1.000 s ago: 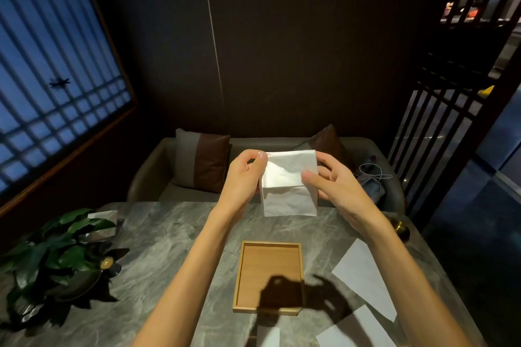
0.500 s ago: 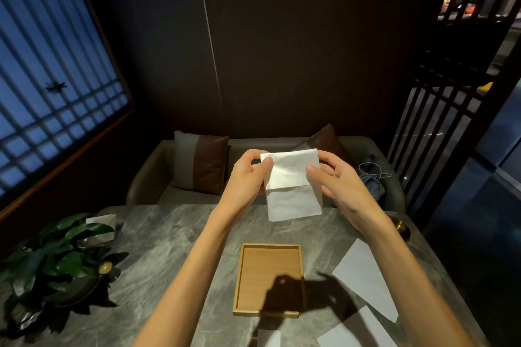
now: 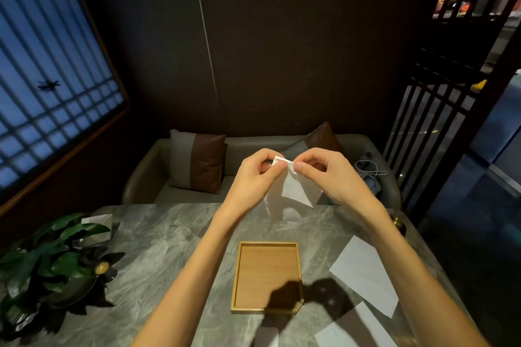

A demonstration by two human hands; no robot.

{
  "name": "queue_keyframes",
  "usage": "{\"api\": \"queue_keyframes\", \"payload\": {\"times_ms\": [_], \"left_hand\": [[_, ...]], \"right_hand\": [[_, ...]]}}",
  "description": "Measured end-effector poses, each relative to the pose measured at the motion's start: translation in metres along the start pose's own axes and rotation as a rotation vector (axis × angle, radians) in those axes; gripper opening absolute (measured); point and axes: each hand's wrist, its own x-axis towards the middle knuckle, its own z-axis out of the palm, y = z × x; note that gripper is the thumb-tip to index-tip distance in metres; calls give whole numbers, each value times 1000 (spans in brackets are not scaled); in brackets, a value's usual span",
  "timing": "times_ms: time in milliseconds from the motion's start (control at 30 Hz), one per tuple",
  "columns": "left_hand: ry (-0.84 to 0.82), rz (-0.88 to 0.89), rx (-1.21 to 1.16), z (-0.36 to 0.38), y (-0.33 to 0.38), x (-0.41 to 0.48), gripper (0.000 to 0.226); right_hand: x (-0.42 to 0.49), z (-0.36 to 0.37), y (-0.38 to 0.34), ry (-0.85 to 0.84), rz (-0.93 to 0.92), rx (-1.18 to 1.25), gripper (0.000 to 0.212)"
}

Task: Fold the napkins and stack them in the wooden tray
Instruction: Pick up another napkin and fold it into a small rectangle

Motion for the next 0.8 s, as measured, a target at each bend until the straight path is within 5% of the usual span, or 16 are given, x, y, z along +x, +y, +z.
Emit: {"api": "queue_keyframes", "payload": {"times_ms": [633, 800], "left_hand": [[142, -92, -49, 4, 7, 2, 17], [-96, -151, -202, -4, 5, -2, 16]], "right_hand": [[-4, -13, 6, 56, 31, -76, 11], [-5, -22, 5, 112, 27, 87, 12]]}}
